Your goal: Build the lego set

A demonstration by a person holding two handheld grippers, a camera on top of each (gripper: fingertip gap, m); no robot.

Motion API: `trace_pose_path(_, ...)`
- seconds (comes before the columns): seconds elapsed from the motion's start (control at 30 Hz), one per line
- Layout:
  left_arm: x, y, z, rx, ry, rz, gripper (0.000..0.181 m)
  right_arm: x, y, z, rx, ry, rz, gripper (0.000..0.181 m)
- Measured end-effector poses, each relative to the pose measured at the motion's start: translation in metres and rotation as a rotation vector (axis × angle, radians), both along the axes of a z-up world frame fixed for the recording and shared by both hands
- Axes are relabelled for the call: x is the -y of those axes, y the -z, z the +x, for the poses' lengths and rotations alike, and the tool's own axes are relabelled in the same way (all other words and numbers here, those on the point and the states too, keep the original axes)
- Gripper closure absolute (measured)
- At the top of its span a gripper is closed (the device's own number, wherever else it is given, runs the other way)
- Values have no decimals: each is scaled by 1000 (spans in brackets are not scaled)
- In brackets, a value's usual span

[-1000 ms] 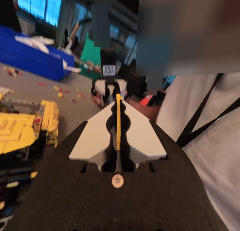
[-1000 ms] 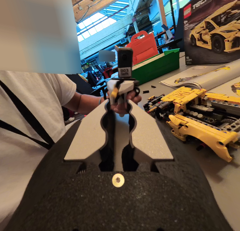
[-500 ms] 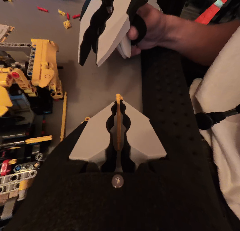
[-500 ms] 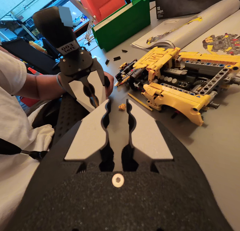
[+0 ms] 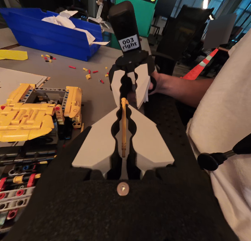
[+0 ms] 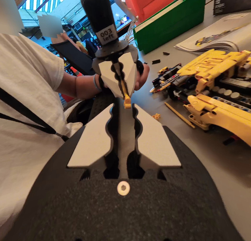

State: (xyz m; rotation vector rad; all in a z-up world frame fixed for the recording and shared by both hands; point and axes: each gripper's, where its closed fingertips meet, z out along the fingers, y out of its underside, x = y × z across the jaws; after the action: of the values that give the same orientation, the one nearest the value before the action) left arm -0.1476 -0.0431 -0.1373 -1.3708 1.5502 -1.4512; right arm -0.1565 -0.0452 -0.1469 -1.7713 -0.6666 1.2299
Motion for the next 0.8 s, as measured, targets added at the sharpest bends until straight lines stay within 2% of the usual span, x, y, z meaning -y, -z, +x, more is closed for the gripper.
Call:
trace_pose_path(0.2,8,-7,3,34,43,-68,177,5,-11,-1,-46,-24,30,166)
trace_pose_path(0.3,11,-7,4,36,53,-54,177,4,-10,1,-34,-13,43,173)
trace_pose_path(0.57,8,1,4,6,39,0,177,1,-1,2,24,7,37,174)
trace_pose_path(0.67,6,15,1,-58,42,46,176,0,12,2,84,2,-4,174)
trace_pose_path(0.8,-13,36,-18,-164,14,142,154,-4,44,12,245,41,-85,174)
